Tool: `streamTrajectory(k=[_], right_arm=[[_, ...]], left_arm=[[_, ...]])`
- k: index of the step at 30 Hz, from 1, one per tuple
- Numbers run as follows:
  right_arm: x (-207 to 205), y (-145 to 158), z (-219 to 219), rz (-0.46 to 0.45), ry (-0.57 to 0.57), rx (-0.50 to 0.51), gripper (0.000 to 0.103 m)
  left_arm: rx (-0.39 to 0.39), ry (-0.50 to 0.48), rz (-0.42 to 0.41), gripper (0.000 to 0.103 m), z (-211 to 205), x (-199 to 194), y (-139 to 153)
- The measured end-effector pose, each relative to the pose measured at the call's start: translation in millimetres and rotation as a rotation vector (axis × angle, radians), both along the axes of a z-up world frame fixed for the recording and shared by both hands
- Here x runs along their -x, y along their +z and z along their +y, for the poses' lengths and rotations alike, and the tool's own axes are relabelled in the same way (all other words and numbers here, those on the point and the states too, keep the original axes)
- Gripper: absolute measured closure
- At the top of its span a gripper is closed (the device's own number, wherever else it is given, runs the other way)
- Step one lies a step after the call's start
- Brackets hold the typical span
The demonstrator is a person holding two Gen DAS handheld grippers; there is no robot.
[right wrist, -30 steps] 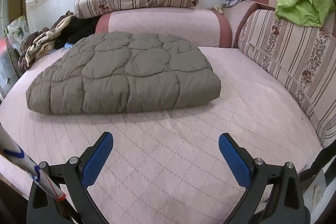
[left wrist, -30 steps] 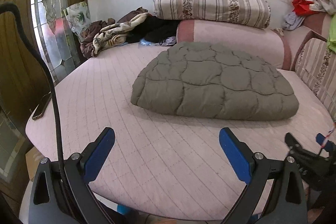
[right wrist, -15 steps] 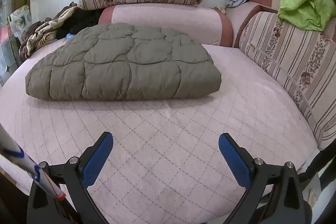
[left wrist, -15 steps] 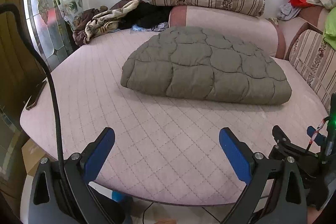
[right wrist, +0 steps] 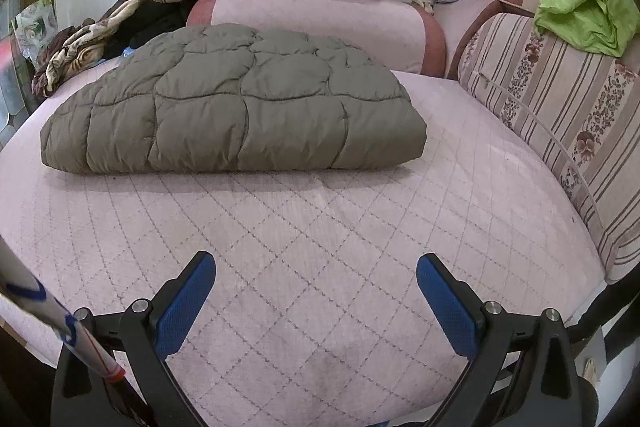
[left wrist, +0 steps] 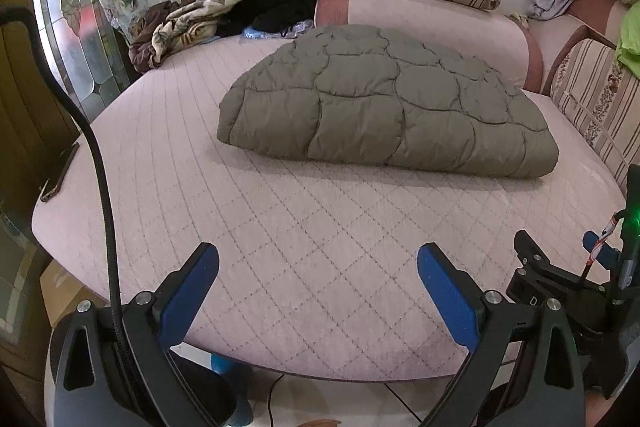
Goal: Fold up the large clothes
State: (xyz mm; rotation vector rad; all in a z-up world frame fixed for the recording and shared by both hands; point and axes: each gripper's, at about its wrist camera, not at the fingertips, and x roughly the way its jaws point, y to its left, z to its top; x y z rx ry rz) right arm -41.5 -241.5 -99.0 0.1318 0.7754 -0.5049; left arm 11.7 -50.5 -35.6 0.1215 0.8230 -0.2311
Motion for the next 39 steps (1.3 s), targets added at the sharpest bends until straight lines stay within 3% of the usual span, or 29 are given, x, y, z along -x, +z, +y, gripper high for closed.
streamTrajectory(k=[18, 39], right_arm=[[-9.5, -8.5, 14.6, 0.038, 0.027, 0.03, 0.001], [-10.7, -9.4, 20.7, 0.04, 0.034, 0.049, 0.001]], left_arm=[[0.015, 0.006, 0.07, 0.004, 7.1, -12.2, -14.5], [-0.002, 0.006, 0.072, 0.004, 7.4, -11.4, -17.8]])
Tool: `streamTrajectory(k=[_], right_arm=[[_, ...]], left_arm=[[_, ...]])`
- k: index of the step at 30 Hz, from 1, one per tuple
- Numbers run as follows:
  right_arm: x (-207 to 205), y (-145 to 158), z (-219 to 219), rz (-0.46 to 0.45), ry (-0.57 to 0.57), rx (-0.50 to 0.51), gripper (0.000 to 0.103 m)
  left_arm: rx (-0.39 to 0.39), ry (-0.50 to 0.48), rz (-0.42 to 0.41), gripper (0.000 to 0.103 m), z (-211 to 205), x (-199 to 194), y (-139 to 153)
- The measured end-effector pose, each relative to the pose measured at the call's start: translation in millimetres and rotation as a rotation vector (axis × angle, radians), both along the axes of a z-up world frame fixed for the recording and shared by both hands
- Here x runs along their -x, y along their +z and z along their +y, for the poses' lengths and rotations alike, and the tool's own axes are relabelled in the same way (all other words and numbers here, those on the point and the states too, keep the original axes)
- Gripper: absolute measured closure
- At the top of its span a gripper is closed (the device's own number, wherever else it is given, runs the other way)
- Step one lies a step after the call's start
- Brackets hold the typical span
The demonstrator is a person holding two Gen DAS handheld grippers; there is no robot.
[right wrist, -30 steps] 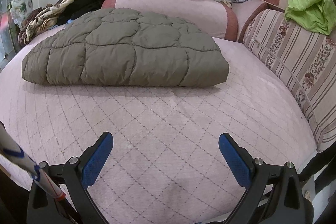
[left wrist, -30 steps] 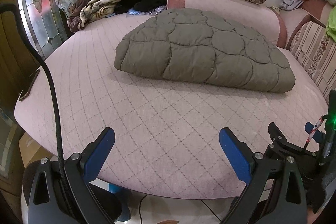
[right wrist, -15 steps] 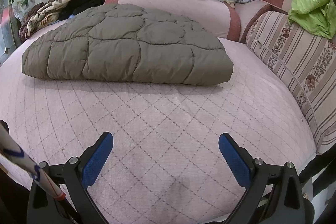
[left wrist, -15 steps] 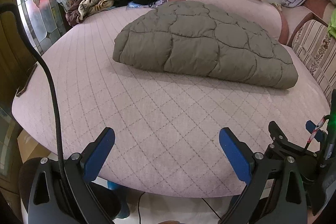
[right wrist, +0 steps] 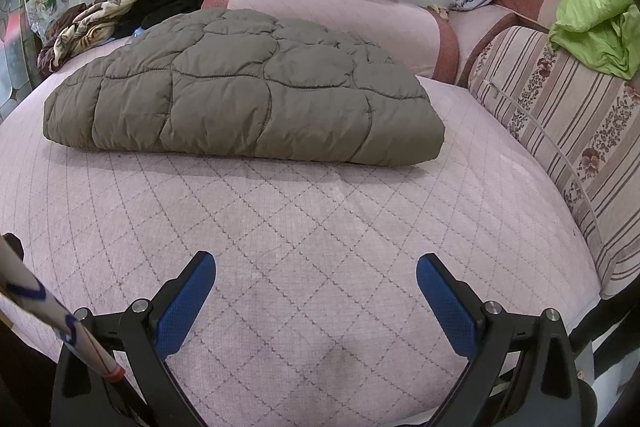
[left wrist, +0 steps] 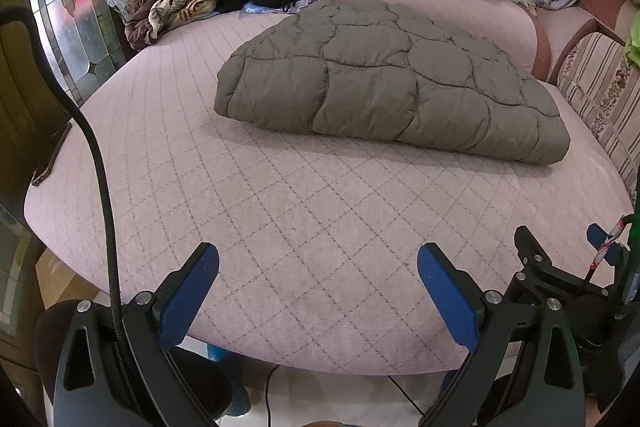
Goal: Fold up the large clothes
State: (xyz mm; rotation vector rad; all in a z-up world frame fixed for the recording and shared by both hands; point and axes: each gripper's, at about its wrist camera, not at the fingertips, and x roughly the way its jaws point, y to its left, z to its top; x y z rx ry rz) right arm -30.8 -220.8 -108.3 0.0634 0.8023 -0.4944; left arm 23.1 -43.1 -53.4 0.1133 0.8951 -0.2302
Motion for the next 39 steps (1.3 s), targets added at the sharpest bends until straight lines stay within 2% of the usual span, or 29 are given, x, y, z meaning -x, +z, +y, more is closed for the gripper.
streamTrajectory(k=[18, 39], right_arm=[[5.6, 5.6, -3.5, -0.024, -0.018, 0.002, 0.001], [5.1, 2.7, -6.1, -0.022, -0.02, -0.01, 0.001]], left_arm=[[-0.014, 0.01, -0.011, 0.004, 3.4, 2.7, 0.9], [-0.033, 0.06, 0.034, 0.004, 18.1, -11.5, -13.8]])
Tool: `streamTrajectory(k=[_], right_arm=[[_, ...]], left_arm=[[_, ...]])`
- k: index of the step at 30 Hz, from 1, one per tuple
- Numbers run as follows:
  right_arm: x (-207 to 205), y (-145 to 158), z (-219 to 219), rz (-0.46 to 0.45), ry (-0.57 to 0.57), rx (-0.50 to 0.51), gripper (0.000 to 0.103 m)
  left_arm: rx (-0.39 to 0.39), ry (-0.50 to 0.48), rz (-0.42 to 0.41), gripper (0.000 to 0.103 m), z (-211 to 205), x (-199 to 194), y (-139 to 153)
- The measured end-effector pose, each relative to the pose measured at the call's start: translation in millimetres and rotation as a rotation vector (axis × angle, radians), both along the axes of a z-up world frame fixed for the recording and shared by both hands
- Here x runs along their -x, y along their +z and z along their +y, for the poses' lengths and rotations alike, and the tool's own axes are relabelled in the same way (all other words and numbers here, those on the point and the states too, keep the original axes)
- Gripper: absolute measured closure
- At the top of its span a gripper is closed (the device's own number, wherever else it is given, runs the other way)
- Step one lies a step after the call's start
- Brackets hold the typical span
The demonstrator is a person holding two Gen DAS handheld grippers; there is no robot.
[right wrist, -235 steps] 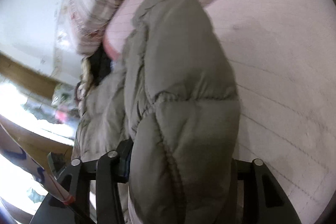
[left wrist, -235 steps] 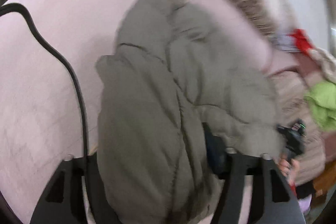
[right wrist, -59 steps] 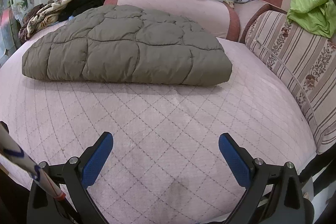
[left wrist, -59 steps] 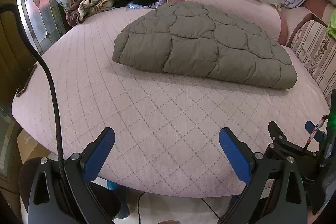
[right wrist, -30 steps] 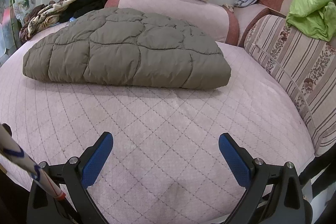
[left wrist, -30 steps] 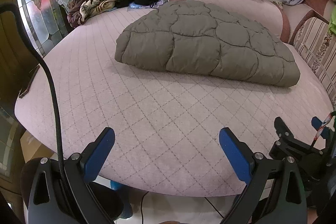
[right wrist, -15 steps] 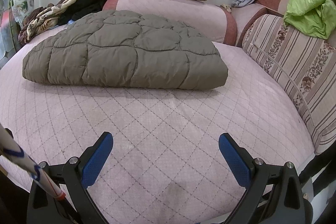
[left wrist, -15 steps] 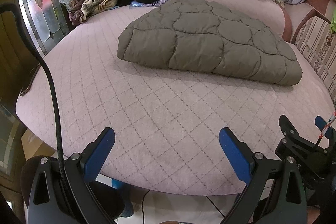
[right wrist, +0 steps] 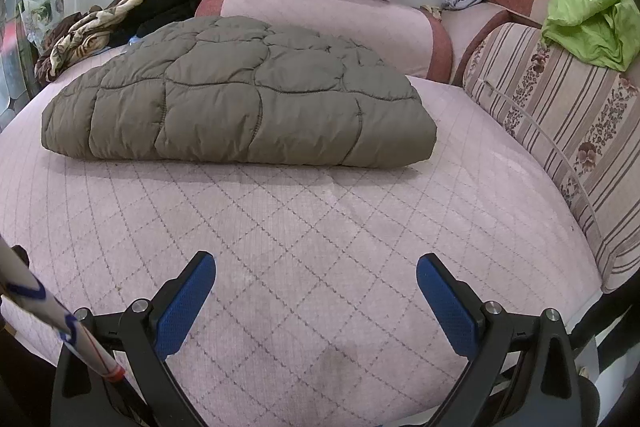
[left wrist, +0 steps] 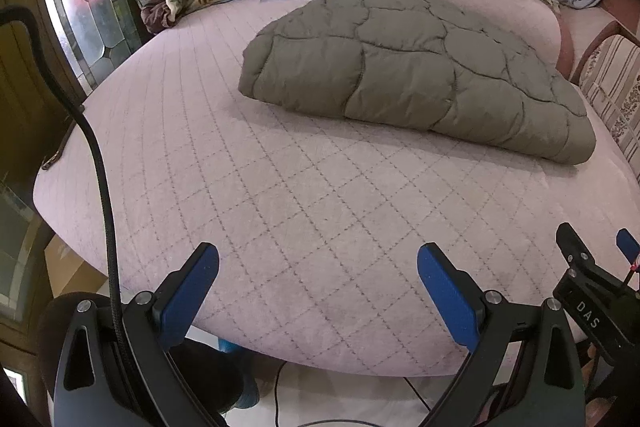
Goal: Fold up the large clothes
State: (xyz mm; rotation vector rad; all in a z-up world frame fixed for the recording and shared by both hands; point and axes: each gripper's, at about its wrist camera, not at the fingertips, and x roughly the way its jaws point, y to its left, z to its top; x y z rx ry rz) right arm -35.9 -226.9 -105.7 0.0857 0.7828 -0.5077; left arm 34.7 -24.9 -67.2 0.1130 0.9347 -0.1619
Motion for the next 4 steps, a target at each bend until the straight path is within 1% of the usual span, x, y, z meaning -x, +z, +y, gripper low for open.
streamTrajectory(k=[4], right_arm=[[-1.6, -1.8, 3.2, 0.007, 0.007, -0.006, 0.001]], left_arm=[[-0.009, -0.009, -0.009, 0.004, 0.2, 2.5, 2.2]])
